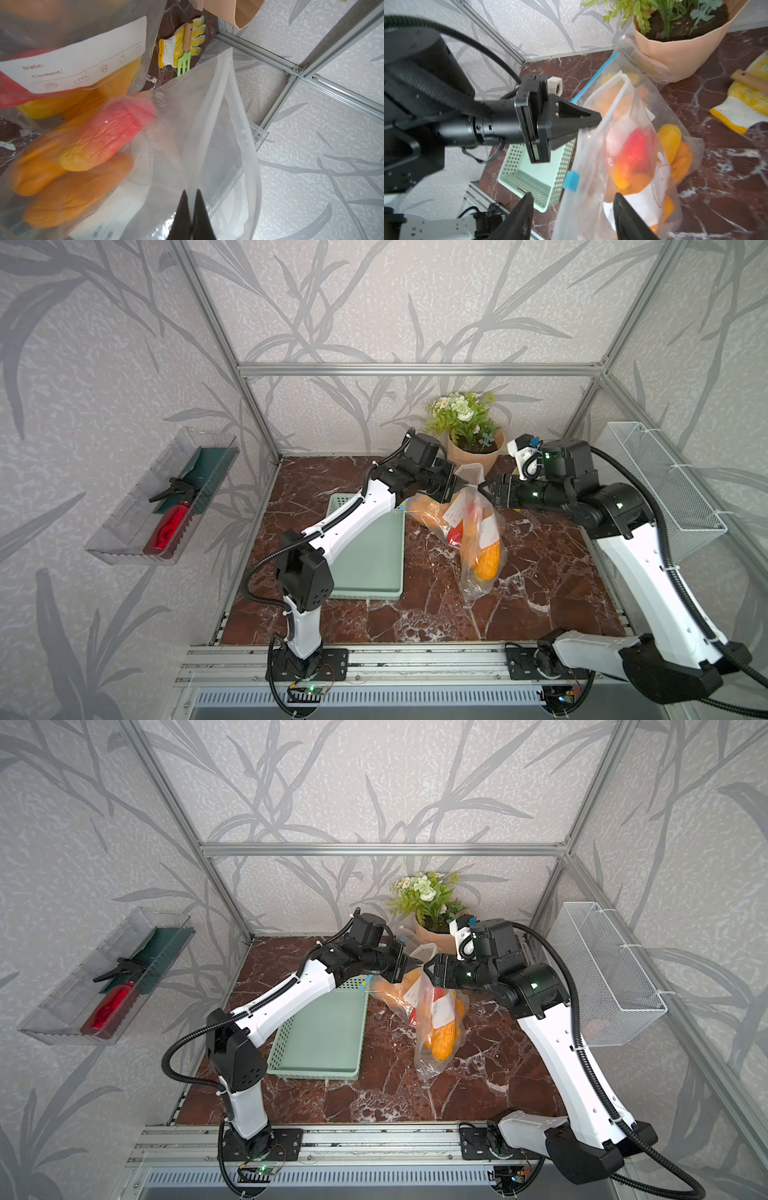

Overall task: Place the mango in a zip-top bag and seal the zipper
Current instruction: Adjust the zipper food storage bag in the zipper food storage bag.

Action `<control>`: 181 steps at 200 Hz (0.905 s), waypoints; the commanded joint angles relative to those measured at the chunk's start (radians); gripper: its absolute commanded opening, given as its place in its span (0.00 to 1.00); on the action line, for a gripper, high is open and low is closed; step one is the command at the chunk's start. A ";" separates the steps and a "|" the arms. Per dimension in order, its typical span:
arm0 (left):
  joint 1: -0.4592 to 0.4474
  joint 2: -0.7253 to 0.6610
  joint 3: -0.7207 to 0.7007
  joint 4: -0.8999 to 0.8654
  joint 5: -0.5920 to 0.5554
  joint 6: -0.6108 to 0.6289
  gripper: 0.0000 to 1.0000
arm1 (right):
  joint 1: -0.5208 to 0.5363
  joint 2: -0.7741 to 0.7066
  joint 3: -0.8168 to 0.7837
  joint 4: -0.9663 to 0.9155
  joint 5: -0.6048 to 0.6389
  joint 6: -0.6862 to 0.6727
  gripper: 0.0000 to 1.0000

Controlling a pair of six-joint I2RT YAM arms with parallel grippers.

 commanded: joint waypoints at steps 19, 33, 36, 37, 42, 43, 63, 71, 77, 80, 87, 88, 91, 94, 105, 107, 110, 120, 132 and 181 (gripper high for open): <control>0.003 0.014 0.056 0.014 0.010 -0.029 0.00 | 0.007 -0.011 0.060 -0.165 0.058 -0.118 0.46; 0.003 0.019 0.063 0.009 0.012 -0.028 0.00 | 0.009 0.019 0.102 -0.185 0.051 -0.137 0.39; 0.003 0.019 0.065 0.008 0.012 -0.028 0.00 | 0.009 0.025 0.110 -0.189 0.048 -0.139 0.39; 0.003 0.019 0.066 0.008 0.012 -0.028 0.00 | 0.009 0.027 0.112 -0.190 0.047 -0.139 0.39; 0.003 0.021 0.070 0.003 0.013 -0.023 0.00 | 0.010 0.035 0.121 -0.195 0.041 -0.141 0.39; 0.003 0.021 0.071 0.003 0.014 -0.024 0.00 | 0.010 0.037 0.122 -0.196 0.039 -0.142 0.39; 0.003 0.026 0.081 -0.002 0.012 -0.021 0.00 | 0.041 0.050 0.130 -0.203 0.030 -0.146 0.42; 0.003 0.028 0.083 -0.002 0.011 -0.021 0.00 | 0.062 0.055 0.129 -0.206 0.040 -0.148 0.43; 0.003 0.027 0.082 -0.002 0.010 -0.022 0.00 | 0.075 0.058 0.130 -0.208 0.042 -0.148 0.43; 0.003 0.027 0.083 -0.003 0.010 -0.020 0.00 | 0.081 0.059 0.130 -0.208 0.044 -0.151 0.43; 0.003 0.027 0.082 -0.002 0.010 -0.021 0.00 | 0.093 0.066 0.133 -0.209 0.052 -0.152 0.43; 0.003 0.028 0.082 -0.002 0.010 -0.021 0.00 | 0.094 0.067 0.133 -0.210 0.053 -0.152 0.43; 0.002 0.028 0.083 -0.002 0.011 -0.021 0.00 | 0.098 0.069 0.134 -0.211 0.058 -0.153 0.43; 0.002 0.027 0.084 -0.003 0.012 -0.022 0.00 | 0.100 0.071 0.135 -0.211 0.063 -0.151 0.42; 0.000 0.028 0.086 -0.003 0.013 -0.021 0.00 | 0.100 0.078 0.135 -0.208 0.081 -0.147 0.37; 0.002 0.027 0.087 -0.005 0.011 -0.020 0.00 | 0.101 0.078 0.135 -0.207 0.087 -0.147 0.35; 0.002 0.027 0.088 -0.005 0.012 -0.020 0.00 | 0.100 0.079 0.134 -0.205 0.096 -0.144 0.33; 0.001 0.027 0.091 -0.009 0.013 -0.018 0.00 | 0.100 0.082 0.139 -0.197 0.126 -0.141 0.30; -0.001 0.025 0.094 -0.012 0.014 -0.016 0.00 | 0.101 0.098 0.156 -0.199 0.150 -0.144 0.30; -0.003 0.013 0.088 -0.012 0.012 -0.014 0.00 | 0.101 0.143 0.195 -0.202 0.179 -0.147 0.16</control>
